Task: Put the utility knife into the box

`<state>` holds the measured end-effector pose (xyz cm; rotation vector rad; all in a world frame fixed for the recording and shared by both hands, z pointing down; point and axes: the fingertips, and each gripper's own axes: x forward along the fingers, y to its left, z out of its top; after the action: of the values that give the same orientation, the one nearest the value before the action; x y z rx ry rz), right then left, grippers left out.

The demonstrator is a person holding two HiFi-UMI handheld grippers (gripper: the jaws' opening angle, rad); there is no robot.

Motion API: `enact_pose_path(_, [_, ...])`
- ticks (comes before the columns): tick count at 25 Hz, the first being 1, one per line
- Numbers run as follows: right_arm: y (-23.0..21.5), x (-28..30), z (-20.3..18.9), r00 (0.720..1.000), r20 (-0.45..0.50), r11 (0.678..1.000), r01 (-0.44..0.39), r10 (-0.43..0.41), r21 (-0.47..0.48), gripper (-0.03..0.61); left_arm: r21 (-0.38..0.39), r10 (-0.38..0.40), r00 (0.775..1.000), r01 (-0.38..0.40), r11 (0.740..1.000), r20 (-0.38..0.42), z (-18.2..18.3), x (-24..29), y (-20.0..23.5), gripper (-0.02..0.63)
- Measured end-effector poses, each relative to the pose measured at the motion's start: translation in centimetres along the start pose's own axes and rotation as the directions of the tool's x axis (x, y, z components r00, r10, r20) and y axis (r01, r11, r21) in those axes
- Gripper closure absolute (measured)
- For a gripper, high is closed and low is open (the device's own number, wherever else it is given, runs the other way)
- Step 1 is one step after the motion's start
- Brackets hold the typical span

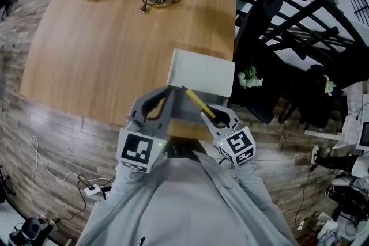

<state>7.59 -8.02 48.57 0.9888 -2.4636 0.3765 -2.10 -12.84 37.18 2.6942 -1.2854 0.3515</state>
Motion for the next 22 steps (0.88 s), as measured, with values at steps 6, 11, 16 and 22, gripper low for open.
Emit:
enact_pose_path(6, [0.4, 2.0, -2.8, 0.995, -0.079, 0.998, -0.066, 0.064, -0.013, 0.494, -0.008, 0.001, 1.000, -0.002, 1.000, -0.005, -0.8, -0.1, 0.2, 0.595])
enact_pose_path(11, [0.1, 3.0, -4.3, 0.985, -0.141, 0.995, -0.101, 0.097, -0.021, 0.494, -0.079, 0.021, 0.999, -0.023, 0.997, -0.030, -1.7, -0.3, 0.5, 0.595])
enact_pose_path(16, [0.1, 4.4, -4.9, 0.971, -0.205, 0.989, -0.137, 0.124, -0.052, 0.494, -0.033, 0.003, 0.999, -0.004, 0.999, -0.036, -2.8, -0.2, 0.9, 0.595])
enact_pose_path(22, [0.3, 5.8, -5.7, 0.943, -0.296, 0.975, -0.195, 0.155, -0.109, 0.494, -0.096, 0.015, 0.998, -0.020, 0.995, -0.053, -2.9, 0.1, 1.0, 0.595])
